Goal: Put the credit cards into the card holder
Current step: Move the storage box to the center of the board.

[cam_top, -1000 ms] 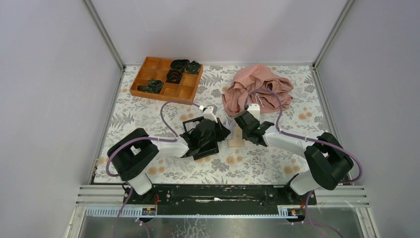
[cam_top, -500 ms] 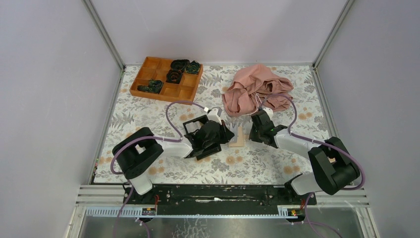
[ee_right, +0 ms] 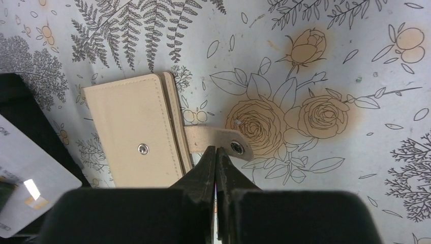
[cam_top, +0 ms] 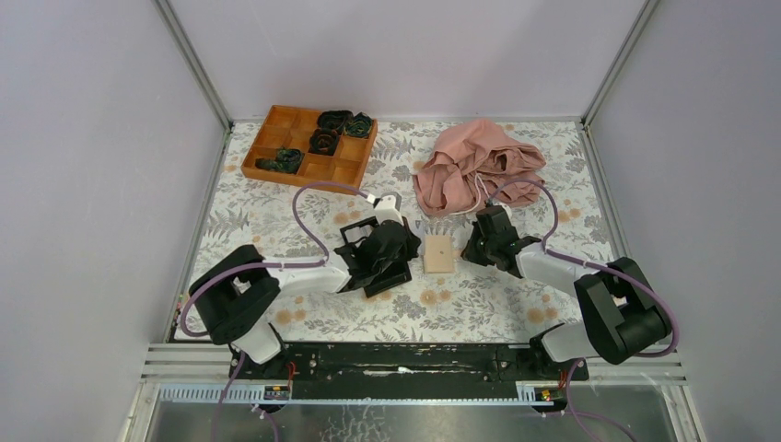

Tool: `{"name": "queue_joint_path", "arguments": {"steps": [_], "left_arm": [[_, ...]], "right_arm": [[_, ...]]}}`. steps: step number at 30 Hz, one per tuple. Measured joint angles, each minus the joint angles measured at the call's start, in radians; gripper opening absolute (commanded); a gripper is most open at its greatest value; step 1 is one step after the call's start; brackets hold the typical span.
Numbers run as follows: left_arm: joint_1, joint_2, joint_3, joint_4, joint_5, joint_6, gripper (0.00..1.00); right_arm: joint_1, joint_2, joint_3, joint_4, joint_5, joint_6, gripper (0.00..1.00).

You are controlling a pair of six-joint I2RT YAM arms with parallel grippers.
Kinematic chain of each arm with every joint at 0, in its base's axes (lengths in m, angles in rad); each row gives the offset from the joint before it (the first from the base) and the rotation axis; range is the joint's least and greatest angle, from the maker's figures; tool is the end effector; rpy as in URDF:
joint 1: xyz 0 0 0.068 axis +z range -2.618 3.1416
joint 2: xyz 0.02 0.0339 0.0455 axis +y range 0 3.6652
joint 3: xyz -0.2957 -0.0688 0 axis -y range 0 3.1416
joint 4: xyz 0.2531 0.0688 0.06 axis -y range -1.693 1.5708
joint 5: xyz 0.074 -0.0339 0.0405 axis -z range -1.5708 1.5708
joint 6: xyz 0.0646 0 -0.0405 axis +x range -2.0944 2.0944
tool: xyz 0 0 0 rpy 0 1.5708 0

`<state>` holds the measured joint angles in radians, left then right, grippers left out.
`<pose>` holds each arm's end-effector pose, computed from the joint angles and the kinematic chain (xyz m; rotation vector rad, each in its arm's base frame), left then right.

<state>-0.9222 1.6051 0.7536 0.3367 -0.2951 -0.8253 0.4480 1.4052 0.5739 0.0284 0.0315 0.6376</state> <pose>0.2326 -0.2757 0.1913 -0.0818 2.1508 -0.7543 0.2554 0.1205 0.1589 0.2451 2.4145 0.4737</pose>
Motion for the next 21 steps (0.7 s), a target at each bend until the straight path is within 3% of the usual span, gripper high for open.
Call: {"name": "queue_joint_path", "arguments": {"steps": [13,21], "left_arm": [[0.009,-0.042,0.019,-0.177,-0.174,0.053,0.0],[0.124,-0.088,0.008,-0.201,-0.196,0.085,0.0]], "right_arm": [[-0.006,-0.016,-0.004,0.011,-0.026,0.0,0.0],[-0.008,-0.04,-0.019,0.011,-0.027,0.0,0.0]]}}
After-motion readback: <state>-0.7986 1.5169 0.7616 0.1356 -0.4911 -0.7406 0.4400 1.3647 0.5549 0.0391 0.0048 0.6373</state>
